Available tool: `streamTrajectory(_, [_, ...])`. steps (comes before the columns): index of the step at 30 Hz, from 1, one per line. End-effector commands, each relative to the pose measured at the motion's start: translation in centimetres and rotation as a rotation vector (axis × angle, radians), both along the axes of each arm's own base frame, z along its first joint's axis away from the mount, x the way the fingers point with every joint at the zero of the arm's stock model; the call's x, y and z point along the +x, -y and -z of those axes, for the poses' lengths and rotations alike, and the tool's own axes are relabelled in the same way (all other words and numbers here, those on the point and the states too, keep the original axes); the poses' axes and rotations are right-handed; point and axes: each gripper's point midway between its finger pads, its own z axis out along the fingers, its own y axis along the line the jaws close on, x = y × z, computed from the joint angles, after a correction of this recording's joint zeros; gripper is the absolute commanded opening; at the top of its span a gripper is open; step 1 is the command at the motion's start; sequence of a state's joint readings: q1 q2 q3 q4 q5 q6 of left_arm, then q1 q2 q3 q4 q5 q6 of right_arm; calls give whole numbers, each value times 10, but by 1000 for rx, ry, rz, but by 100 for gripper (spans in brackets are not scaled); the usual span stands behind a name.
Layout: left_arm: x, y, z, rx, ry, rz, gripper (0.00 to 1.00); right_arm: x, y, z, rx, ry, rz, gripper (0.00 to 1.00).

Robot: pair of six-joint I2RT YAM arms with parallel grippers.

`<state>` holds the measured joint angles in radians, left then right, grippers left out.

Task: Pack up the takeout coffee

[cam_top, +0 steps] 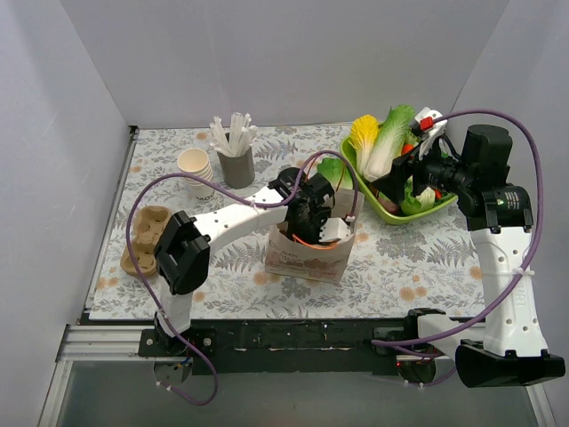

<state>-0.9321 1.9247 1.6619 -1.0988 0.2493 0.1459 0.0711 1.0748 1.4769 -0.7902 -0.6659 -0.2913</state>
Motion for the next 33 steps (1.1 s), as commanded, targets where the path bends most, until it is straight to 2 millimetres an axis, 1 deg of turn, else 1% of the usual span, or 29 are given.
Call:
streamTrajectory(1, [4, 25, -61, -227, 66, -40, 98, 3, -2, -2, 15, 21, -14, 86])
streamTrajectory(5, [8, 35, -87, -331, 81, -80, 98, 3, -5, 12, 24, -6, -27, 86])
streamTrajectory(11, [12, 42, -110, -418, 52, -145, 98, 2, -8, 17, 39, -25, -41, 86])
streamTrajectory(12, [15, 44, -119, -444, 57, -153, 98, 2, -8, 18, 41, -27, -42, 86])
streamTrajectory(14, [21, 44, -132, -488, 32, -195, 98, 2, -8, 18, 43, -30, -43, 85])
streamTrajectory(15, [16, 48, -146, -545, -15, -180, 98, 2, -9, 19, 45, -33, -47, 86])
streamTrajectory(16, [26, 44, -164, -612, -9, -199, 98, 2, -9, 19, 49, -36, -51, 86])
streamTrajectory(17, [28, 44, -175, -656, -33, -233, 98, 2, -11, 19, 53, -40, -56, 86])
streamTrajectory(18, [25, 45, -186, -699, -55, -221, 98, 3, -11, 19, 57, -46, -57, 85])
streamTrajectory(19, [28, 45, -208, -764, -27, -211, 98, 3, -12, 19, 62, -49, -65, 85])
streamTrajectory(20, [26, 46, -218, -791, -38, -221, 98, 3, -13, 20, 64, -52, -67, 85])
streamTrajectory(22, [23, 49, -246, -866, -34, -207, 98, 6, -15, 22, 76, -63, -78, 85])
streamTrajectory(23, [19, 48, -257, -891, -38, -203, 98, 7, -16, 23, 82, -71, -80, 85])
streamTrajectory(24, [16, 49, -264, -906, -58, -217, 98, 9, -17, 25, 88, -79, -87, 84])
streamTrajectory(25, [12, 48, -278, -934, -59, -204, 98, 10, -20, 24, 102, -82, -100, 84])
streamTrajectory(27, [9, 45, -292, -958, -69, -223, 98, 13, -23, 26, 122, -102, -113, 84])
streamTrajectory(28, [11, 44, -298, -966, -56, -242, 98, 12, -26, 25, 138, -114, -130, 83])
streamTrajectory(29, [11, 41, -313, -995, -29, -253, 98, 14, -27, 23, 144, -112, -135, 83])
streamTrajectory(31, [15, 35, -329, -1022, 16, -287, 98, 17, -29, 23, 151, -122, -146, 83])
streamTrajectory(32, [24, 29, -343, -1041, 84, -324, 98, 18, -29, 22, 152, -119, -146, 83])
streamTrajectory(33, [26, 23, -352, -1055, 124, -338, 98, 20, -30, 22, 152, -121, -147, 83])
